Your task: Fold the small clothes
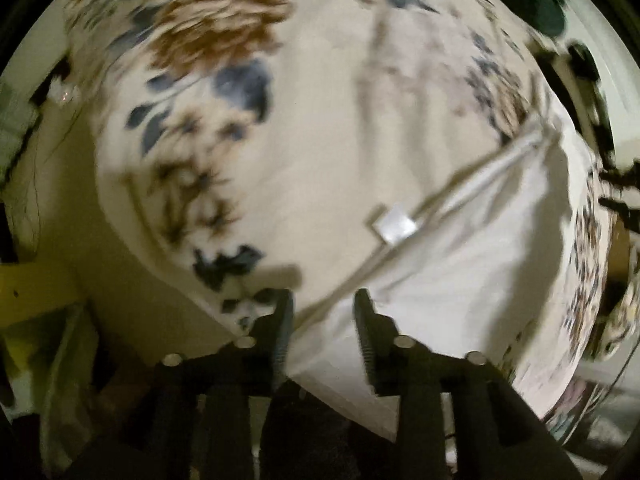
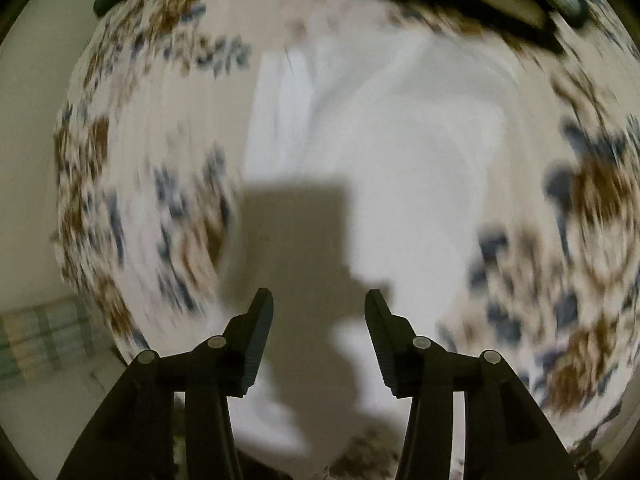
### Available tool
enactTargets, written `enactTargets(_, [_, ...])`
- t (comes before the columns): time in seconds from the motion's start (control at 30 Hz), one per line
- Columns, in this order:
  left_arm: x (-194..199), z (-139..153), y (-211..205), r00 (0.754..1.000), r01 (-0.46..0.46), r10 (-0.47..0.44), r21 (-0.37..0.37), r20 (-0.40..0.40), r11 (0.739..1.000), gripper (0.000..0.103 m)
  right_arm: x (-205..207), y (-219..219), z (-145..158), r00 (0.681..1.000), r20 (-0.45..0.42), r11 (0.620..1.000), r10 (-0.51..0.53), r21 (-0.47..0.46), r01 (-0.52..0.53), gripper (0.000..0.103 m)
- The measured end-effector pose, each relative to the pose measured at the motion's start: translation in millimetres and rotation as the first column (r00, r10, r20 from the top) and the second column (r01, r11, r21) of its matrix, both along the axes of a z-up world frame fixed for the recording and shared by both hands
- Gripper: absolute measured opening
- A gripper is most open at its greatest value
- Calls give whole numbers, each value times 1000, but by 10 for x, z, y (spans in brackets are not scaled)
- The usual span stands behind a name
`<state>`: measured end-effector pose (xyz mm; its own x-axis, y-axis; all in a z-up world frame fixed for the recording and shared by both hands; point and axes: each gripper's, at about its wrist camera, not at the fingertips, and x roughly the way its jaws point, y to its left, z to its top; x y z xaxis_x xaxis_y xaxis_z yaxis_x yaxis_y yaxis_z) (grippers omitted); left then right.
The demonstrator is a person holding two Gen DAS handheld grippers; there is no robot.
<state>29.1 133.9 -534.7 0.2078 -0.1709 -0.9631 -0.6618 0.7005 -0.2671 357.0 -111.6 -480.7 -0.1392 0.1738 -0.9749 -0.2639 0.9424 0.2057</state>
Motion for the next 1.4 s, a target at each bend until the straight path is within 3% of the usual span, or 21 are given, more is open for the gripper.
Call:
enactTargets(0.13, [284,152,-240,998,66,-65,-16,27,998,33,-643,-603,-115,997,-63,999,-47,24,49,50])
enactTargets(0.27, [701,413,-505,985,160,-161,20,66,987,34,-829,-983,-243,980,-94,980,-173,80,181,54])
enactTargets(0.37, [1207,606,-637,960,241,-250,84,124,967,48,-794,-1222,-221,966,-74,957,-249,131,257,56])
enactTargets(0.43, [1659,718,-695,937,287,-305,124,170,950,55,-679,-1307,-211,956,-70,942,-286,164,294,56])
enactTargets(0.6, [2677,708,-640,900,346,-373,151,226,926,56,-124,-1394,-198,925,-35,902,-378,211,377,56])
enactTargets(0.83, [4170,208,-528,857,452,-461,93,230,887,56,778,-1558,-398,836,-9,812,-549,235,535,56])
enactTargets(0.93, [4562,15,-534,830,506,-509,75,227,859,53,1053,-1570,-560,801,-27,771,-598,254,584,56])
enactTargets(1.0, [4742,-84,-600,802,549,-549,72,235,833,29,1221,-1551,-711,787,-47,752,-615,264,604,56])
enactTargets(1.03, [4789,-116,-627,793,565,-565,72,227,822,7,1282,-1545,-774,782,-54,748,-621,260,611,56])
enactTargets(1.1, [4846,-138,-634,777,584,-584,77,236,808,5,1380,-1537,-875,775,-60,741,-630,254,622,55])
enactTargets(1.13, [4853,-127,-612,772,586,-584,78,250,807,4,1412,-1533,-891,773,-51,738,-633,263,622,48])
enactTargets(1.17, [4864,-120,-576,769,588,-584,70,260,806,4,1445,-1528,-889,776,-40,741,-629,272,614,25])
enactTargets(1.2, [4885,-118,-528,771,586,-578,58,268,808,4,1477,-1491,-892,780,-33,746,-624,271,608,14])
enactTargets(1.33, [5007,-177,-282,797,548,-543,60,264,834,2,1555,-1474,-804,789,54,778,-612,221,588,7])
enactTargets(1.4, [5065,-167,-146,811,527,-516,38,275,849,2,1567,-1495,-823,784,44,773,-620,209,599,6])
